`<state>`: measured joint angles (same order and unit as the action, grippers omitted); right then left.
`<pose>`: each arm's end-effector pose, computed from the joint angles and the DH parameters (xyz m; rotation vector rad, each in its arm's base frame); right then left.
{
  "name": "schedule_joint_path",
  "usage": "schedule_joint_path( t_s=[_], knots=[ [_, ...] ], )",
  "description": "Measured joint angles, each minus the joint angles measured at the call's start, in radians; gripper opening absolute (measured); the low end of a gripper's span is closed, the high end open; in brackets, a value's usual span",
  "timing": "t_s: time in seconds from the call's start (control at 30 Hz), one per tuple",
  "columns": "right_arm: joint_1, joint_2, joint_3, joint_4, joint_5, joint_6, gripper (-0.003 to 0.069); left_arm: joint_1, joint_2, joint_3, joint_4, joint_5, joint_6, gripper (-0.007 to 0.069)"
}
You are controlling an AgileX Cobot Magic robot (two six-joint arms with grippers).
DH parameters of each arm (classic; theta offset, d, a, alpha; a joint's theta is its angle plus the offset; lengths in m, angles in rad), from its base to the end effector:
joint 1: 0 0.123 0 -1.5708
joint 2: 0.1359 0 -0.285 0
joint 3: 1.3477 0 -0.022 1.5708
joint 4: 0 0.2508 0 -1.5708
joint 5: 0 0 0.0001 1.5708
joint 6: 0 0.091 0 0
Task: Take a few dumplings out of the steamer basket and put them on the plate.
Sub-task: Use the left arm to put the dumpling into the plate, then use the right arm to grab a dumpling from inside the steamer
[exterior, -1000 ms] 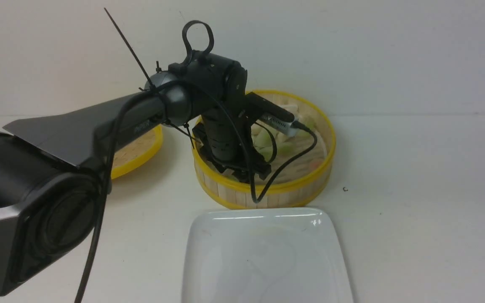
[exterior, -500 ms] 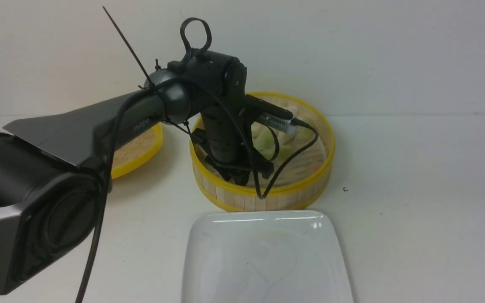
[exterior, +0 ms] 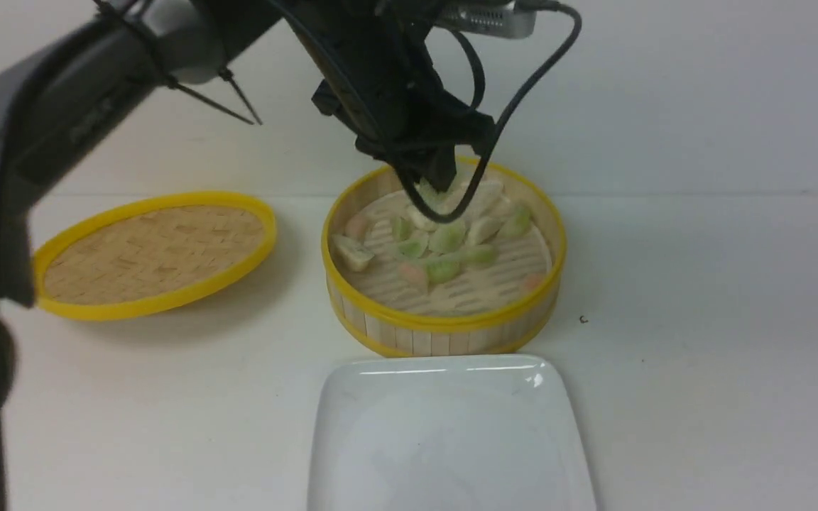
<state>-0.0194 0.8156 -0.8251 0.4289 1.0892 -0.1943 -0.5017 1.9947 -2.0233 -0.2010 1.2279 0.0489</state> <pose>0.1316 0.0310 0.3322 -0.1095 2.4868 0.4726 0.3757 -0.2256 0.3354 0.7064 2.6178 -0.4139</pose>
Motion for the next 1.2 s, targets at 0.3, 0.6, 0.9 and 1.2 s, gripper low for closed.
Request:
schedule_joint_path(
  t_s=[0.3,0.6,0.9,1.2],
  knots=[
    [0.0,0.0,0.0,0.0,-0.015,0.0,-0.0013,-0.081,-0.063,0.523,-0.031,-0.021,0.062,0.0148],
    [0.0,0.028,-0.028,0.016,-0.029,-0.004,-0.0013,-0.086,0.02,0.522,-0.034,-0.071,0.064,0.0427],
    [0.087,0.356,-0.302,0.126,0.032,-0.159,-0.0013,-0.063,-0.109,0.388,0.11,-0.024,-0.026,0.028],
    [0.34,0.818,-0.633,-0.026,-0.035,-0.178,0.0036,-0.016,-0.505,0.563,0.181,0.006,-0.097,-0.0006]
  ],
)
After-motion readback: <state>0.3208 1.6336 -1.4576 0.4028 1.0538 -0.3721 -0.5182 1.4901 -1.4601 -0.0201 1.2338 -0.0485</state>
